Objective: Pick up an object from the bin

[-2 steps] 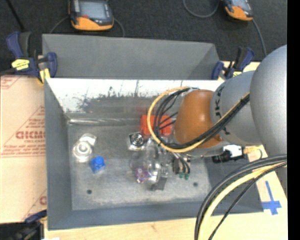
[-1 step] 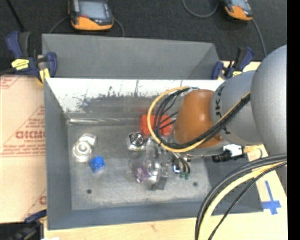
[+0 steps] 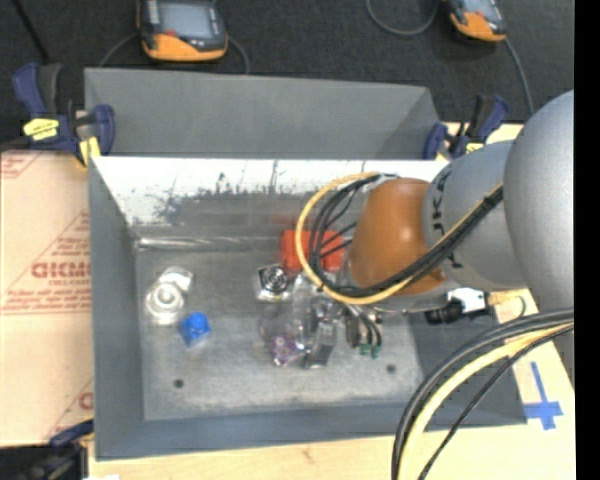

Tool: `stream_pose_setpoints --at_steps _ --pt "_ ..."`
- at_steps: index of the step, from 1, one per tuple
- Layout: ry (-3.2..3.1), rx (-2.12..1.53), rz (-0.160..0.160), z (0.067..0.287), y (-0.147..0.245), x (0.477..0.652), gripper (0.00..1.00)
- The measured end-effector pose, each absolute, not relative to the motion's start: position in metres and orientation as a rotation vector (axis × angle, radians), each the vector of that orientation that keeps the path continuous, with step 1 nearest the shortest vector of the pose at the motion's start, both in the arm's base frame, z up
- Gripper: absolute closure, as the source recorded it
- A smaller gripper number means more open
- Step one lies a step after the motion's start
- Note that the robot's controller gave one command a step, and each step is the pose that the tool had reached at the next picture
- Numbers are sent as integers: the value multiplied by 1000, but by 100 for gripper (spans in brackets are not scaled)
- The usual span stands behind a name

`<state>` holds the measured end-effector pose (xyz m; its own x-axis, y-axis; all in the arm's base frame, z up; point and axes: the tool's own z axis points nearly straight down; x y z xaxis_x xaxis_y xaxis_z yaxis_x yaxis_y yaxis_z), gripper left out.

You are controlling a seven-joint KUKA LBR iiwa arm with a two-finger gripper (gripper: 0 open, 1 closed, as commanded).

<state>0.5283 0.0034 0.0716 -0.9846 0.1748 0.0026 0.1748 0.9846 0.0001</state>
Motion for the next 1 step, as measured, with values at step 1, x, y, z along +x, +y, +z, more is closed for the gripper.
stream_pose_setpoints --at_steps 1 --pt "-3135 -265 0 114 2 529 100"
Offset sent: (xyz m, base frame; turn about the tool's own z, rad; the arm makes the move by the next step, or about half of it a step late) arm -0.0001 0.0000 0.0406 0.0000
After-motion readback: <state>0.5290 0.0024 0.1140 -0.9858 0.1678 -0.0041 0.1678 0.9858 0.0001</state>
